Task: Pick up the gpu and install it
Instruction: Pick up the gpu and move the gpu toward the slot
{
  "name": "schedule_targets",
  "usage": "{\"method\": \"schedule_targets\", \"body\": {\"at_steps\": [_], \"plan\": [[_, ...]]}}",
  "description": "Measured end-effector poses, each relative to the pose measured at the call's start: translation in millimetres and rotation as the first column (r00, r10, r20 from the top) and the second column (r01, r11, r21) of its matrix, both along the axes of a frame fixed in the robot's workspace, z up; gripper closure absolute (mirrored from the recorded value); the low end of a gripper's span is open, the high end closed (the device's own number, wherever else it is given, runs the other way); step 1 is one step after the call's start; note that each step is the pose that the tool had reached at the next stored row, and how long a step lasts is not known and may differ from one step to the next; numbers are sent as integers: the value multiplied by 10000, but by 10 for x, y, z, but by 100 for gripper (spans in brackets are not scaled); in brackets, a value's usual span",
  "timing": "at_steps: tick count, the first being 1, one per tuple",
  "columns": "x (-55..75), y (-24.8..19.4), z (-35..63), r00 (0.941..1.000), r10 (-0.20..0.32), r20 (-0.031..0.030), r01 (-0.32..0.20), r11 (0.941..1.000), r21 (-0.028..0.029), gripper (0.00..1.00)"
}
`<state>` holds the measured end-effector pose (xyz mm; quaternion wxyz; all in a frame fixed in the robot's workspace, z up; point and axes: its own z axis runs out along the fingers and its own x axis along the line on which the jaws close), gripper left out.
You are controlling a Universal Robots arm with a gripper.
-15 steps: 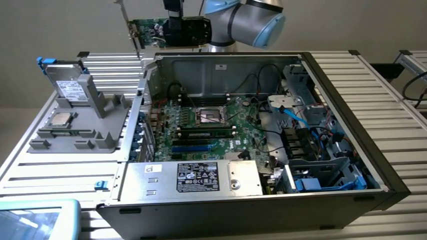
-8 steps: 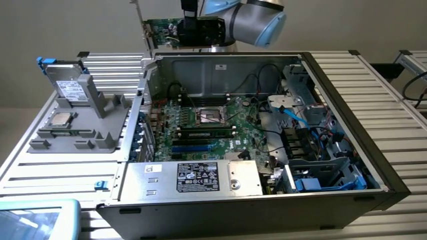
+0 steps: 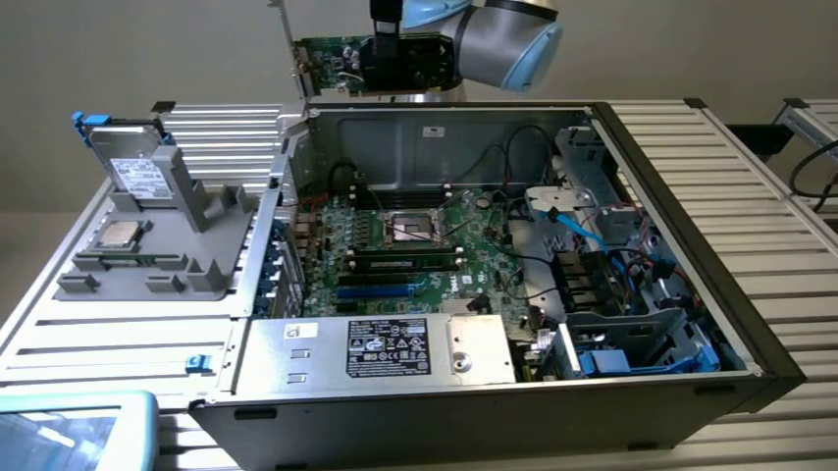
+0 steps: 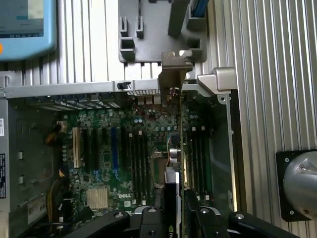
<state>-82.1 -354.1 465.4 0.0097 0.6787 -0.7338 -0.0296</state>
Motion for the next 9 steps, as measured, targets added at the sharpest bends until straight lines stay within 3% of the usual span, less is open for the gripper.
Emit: {"method": "schedule_targets", "body": {"at_steps": [5, 9], "plan": [[1, -9, 0, 10000, 3, 0, -3, 10000, -1, 72], [2, -97, -1, 10000, 0, 0, 0, 10000, -1, 72]]}}
